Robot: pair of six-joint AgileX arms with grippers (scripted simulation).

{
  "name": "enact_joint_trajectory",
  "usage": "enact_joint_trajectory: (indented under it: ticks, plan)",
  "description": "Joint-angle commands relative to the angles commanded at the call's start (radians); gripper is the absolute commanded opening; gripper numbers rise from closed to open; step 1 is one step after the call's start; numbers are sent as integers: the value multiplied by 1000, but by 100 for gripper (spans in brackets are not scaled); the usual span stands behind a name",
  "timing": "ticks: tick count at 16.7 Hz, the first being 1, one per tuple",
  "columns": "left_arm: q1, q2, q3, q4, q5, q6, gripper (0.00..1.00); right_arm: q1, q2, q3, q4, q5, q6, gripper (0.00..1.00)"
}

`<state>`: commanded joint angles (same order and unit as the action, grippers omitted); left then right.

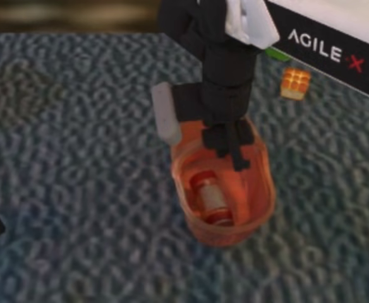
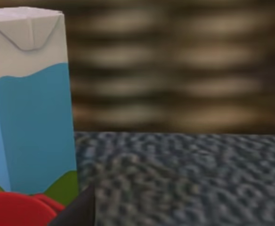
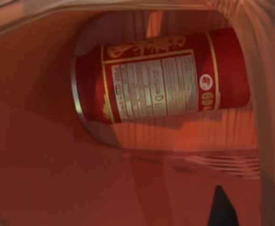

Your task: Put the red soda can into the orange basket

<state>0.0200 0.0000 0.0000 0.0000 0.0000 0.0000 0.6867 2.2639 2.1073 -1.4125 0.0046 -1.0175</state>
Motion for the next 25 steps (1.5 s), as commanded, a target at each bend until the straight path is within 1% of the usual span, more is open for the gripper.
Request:
enact_joint_trajectory:
  ticks: [19,25]
  plan:
    - [0,0,0,0,0,0,100,-2,1,4,-4,0,-1,0]
    - [0,0,0,0,0,0,100,-24,-17,148,-169,0,-33,0]
